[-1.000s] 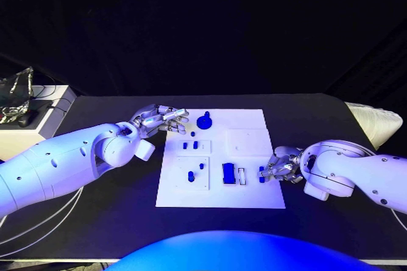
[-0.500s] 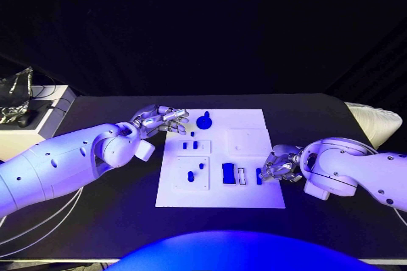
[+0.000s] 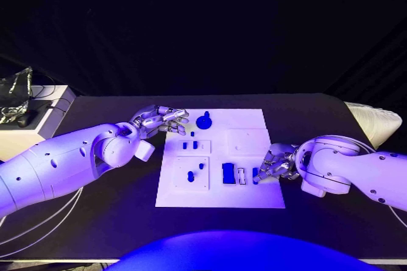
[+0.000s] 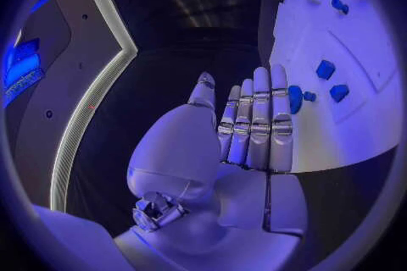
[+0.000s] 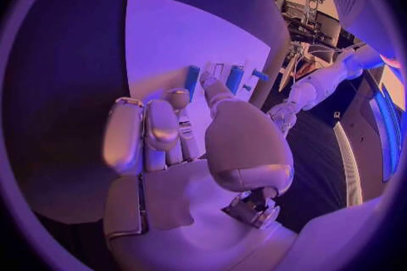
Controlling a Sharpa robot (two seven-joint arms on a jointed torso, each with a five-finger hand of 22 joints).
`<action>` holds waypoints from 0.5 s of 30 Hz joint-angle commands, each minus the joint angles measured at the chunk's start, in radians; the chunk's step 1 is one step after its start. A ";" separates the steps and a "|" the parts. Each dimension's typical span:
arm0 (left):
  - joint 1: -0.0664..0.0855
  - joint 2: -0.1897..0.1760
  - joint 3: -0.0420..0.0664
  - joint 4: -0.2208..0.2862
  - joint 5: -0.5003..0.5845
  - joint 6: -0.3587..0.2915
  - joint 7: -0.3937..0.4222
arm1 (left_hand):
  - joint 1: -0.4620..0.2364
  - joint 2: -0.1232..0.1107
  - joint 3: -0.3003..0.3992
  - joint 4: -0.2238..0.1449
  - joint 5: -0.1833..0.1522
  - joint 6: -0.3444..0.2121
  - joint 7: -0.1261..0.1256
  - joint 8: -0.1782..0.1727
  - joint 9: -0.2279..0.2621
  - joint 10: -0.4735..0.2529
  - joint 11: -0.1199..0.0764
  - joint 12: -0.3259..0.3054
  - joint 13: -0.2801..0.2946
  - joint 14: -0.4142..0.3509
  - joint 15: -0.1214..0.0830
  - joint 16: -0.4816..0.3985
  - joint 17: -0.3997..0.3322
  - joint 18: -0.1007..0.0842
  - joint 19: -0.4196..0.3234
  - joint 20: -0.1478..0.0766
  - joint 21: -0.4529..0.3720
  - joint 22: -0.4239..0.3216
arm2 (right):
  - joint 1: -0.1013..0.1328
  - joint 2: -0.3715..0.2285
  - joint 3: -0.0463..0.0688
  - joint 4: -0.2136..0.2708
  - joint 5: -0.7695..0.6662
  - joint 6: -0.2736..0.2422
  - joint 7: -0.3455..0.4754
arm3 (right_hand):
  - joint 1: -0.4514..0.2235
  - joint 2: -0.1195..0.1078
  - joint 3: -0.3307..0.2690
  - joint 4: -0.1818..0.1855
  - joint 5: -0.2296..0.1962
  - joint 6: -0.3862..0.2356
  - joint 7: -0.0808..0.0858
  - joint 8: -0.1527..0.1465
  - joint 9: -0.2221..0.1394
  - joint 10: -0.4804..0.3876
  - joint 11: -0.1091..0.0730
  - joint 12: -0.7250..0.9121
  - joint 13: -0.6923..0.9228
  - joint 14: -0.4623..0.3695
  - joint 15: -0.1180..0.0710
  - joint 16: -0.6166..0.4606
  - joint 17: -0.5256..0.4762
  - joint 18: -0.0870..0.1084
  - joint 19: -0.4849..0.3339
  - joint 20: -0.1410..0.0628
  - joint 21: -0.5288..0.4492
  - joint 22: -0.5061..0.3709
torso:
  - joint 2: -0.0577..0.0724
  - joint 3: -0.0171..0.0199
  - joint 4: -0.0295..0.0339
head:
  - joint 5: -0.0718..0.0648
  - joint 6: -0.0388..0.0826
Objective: Assemble the parts on the task board
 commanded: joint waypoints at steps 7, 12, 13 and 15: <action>0.000 0.000 0.001 0.002 0.004 0.020 0.003 | 0.002 0.009 -0.004 -0.003 0.003 -0.007 0.001 0.001 0.001 -0.007 0.003 -0.002 0.000 -0.004 0.005 0.000 -0.001 -0.004 -0.008 0.001 0.004 -0.002 | -0.008 0.009 -0.002 -0.002 -0.077 0.002 -0.051 | -0.012 -0.061 0.002 0.150 -0.010 0.026 -0.005 0.004 -0.029 -0.006 -0.003 0.015 -0.014 0.001 0.001 -0.003 0.002 0.010 0.079 0.001 -0.002 0.171 | 0.000 0.0006 -0.0007 | 0.000 0.000; 0.000 0.000 0.001 0.002 0.003 0.024 0.000 | 0.002 0.009 -0.004 -0.003 0.003 -0.007 0.001 0.001 0.001 -0.007 0.003 -0.002 0.000 -0.004 0.005 0.000 -0.001 -0.004 -0.008 0.001 0.004 -0.002 | -0.013 0.018 -0.002 -0.001 -0.079 -0.021 -0.059 | -0.030 -0.089 0.009 0.231 -0.018 0.034 -0.012 0.010 -0.009 -0.001 -0.007 0.020 -0.014 0.001 -0.003 -0.002 0.002 0.008 0.079 -0.003 0.002 0.172 | 0.000 0.0005 -0.0003 | -0.002 0.000; 0.000 0.000 0.001 0.002 0.003 0.025 -0.001 | 0.001 0.009 -0.004 -0.001 0.003 -0.008 0.001 0.000 0.001 -0.007 0.003 -0.002 0.000 -0.004 0.005 0.000 -0.001 -0.004 -0.008 0.001 0.004 -0.002 | -0.015 0.021 -0.002 -0.002 -0.080 -0.026 -0.062 | -0.034 -0.086 0.006 0.237 -0.018 0.035 -0.011 0.010 -0.007 0.000 -0.007 0.020 -0.013 0.001 -0.002 -0.002 0.001 0.008 0.079 -0.003 0.001 0.171 | 0.000 0.0007 0.0000 | -0.002 0.000; 0.000 0.000 0.001 0.002 0.003 0.026 -0.001 | 0.001 0.009 -0.004 -0.001 0.003 -0.008 0.001 0.000 0.001 -0.007 0.003 -0.002 0.000 -0.004 0.005 0.000 -0.001 -0.004 -0.008 0.001 0.004 -0.002 | -0.019 0.027 -0.002 -0.003 -0.081 -0.034 -0.065 | -0.031 -0.079 0.001 0.228 -0.017 0.035 -0.012 0.010 -0.004 0.000 -0.008 0.020 -0.013 0.001 -0.002 -0.003 0.000 0.007 0.079 -0.003 0.004 0.172 | 0.000 0.0008 0.0000 | -0.003 0.000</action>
